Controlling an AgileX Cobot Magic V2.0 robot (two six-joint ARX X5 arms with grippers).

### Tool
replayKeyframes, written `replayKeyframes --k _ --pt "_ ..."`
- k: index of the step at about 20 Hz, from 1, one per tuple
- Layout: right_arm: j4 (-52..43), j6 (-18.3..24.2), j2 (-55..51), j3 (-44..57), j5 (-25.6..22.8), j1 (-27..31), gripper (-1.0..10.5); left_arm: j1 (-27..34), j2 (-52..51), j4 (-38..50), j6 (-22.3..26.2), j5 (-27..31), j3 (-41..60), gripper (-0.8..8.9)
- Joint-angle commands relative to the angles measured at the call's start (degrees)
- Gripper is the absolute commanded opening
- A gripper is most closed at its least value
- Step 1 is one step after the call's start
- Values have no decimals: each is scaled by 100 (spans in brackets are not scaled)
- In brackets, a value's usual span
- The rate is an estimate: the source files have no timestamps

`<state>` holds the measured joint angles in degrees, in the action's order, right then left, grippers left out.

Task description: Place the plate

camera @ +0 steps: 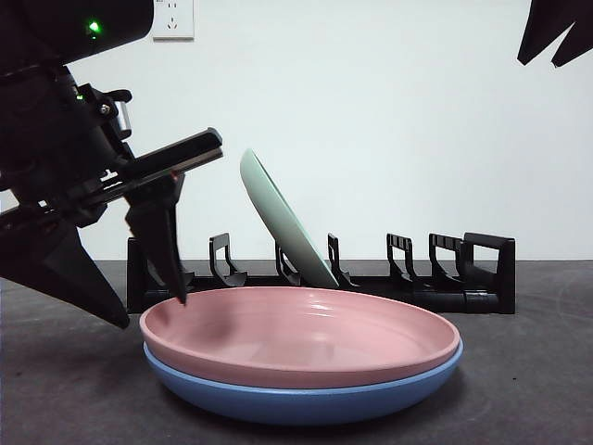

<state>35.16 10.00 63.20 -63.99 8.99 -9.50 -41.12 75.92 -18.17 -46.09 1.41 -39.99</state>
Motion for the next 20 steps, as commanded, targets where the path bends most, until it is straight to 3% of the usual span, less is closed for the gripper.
replayKeyframes --k 1,3,10,13,16,20 --pt "-33 -109 35 -85 4 -33 242 -57 -109 26 83 -81 -90 333" --pt "-35 -214 35 -85 2 -90 242 -57 -452 33 452 -85 -155 347" --pt "-74 -699 59 -85 7 -586 247 92 -2636 -127 2551 -81 -378 346" --pt "-225 -979 190 -96 22 -896 247 297 -3672 -660 3001 -11 -380 345" --pt "-254 -1399 501 -229 173 -1182 247 514 -4631 -1534 3292 619 -380 345" --pt "-227 -1810 1311 -925 610 -1443 247 590 -5475 -2133 3351 1113 -378 344"
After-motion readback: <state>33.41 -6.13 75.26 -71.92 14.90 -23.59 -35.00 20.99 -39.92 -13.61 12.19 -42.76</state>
